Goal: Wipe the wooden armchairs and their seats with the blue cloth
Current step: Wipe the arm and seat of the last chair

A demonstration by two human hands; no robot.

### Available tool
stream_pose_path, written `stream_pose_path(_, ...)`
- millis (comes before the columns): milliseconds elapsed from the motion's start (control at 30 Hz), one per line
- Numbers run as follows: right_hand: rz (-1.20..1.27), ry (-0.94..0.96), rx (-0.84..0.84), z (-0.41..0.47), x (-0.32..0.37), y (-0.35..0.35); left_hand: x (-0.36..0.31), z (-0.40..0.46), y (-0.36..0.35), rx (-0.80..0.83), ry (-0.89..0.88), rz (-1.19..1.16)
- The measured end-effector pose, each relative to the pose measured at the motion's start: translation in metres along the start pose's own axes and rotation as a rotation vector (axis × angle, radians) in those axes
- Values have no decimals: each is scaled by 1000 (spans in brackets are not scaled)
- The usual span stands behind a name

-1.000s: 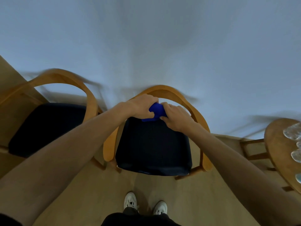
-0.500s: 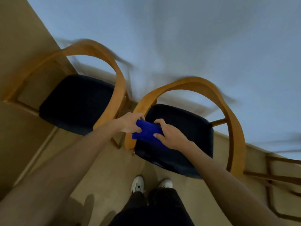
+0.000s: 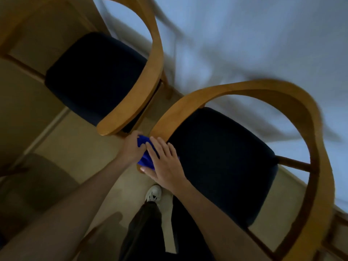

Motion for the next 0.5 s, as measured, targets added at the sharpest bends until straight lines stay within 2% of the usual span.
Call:
stream_pose_path(167,-53,63,41,17,-6,-17,2,0,9,-53,57,-79)
stream_pose_path(267,-48,83,12,45,-23,-7,-4,12,16,-126,111,-233)
stream_pose_path(333,-40,39,-40,63,-44,12,-22,26,19,-138,50,-276)
stream_pose_path(433,-63,-89,-142,87,-90,46,-67,50,13,-71,-203,1)
stream_pose_path(500,-85,-201,-215,101,-129,70,-98,62,0,34,-284,226)
Point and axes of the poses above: each hand's wrist, its own z-axis towards the middle knuckle, its own y-axis out of the back of the hand, x = y × z, the point moved 3 cm from there along z, towards the middle knuckle, and after that the axes turned 11 degrees about z, right-handed, at the moved point
